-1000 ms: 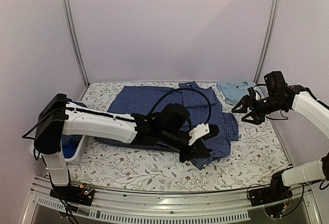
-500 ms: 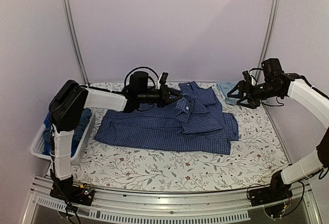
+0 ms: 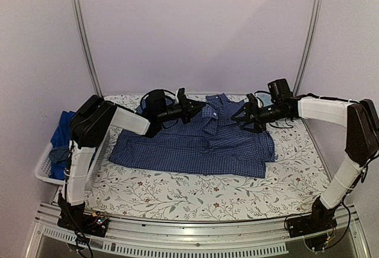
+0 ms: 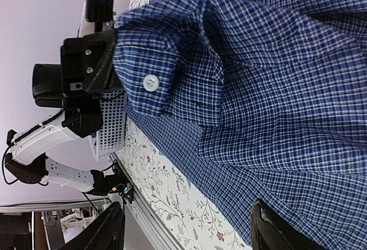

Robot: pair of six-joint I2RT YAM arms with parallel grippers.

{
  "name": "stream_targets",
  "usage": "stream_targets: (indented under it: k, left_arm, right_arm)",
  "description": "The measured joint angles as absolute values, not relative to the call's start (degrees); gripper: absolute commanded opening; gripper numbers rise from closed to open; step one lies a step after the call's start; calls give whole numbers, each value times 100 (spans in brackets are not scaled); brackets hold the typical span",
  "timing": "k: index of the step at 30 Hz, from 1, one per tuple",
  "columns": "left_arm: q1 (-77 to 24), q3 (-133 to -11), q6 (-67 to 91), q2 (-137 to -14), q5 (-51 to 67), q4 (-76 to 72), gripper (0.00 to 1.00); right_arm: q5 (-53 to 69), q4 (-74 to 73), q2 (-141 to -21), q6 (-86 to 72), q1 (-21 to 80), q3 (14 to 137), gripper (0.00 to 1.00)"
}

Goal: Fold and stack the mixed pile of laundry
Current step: Fold the flattened shirt at the center of the board.

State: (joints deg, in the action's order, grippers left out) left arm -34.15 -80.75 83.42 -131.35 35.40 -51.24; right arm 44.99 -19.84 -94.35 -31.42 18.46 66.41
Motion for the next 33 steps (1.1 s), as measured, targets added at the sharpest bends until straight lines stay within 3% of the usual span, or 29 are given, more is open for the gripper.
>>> stream_targets:
  k: [8, 17, 20, 23, 24, 26, 27, 30, 31, 33]
  left_arm:
    - [-3474, -8073, 9109, -13128, 3345, -5940, 0]
    - [-3531, -8071, 9463, -13126, 3251, -6399, 0]
    - [-3531, -8068, 9526, -13126, 3240, -6506, 0]
    - [-3531, -8068, 9585, -13126, 3229, -6580, 0]
    - [-3531, -8068, 9590, -13126, 3232, -6587, 2]
    - [-3531, -8068, 9585, -13126, 3232, -6589, 21]
    - [-3529, -8055, 9577, -13117, 3227, -6580, 42]
    - [-3457, -7830, 9321, -12967, 3199, -6436, 78]
    - [-3411, -7638, 9148, -12805, 3181, -6250, 94]
    - [-3288, -7397, 8667, -12453, 3109, -5660, 100]
  right_arm:
    - [4762, -565, -10643, -3769, 2298, 6788, 74]
    - [5336, 904, -11093, -4418, 2290, 7043, 63]
    - [5463, 1269, -11264, -4611, 2298, 7111, 45]
    - [5581, 1623, -11402, -4869, 2316, 7129, 7]
    - [5610, 1710, -11424, -4912, 2320, 7135, 1]
    - [5640, 1817, -11430, -5033, 2322, 7159, 0]
    - [5647, 1872, -11430, -5120, 2322, 7183, 0]
    - [5616, 1922, -11406, -5269, 2274, 7284, 0]
    - [5607, 1911, -11386, -5310, 2244, 7325, 0]
    - [5610, 1806, -11360, -5360, 2158, 7491, 0]
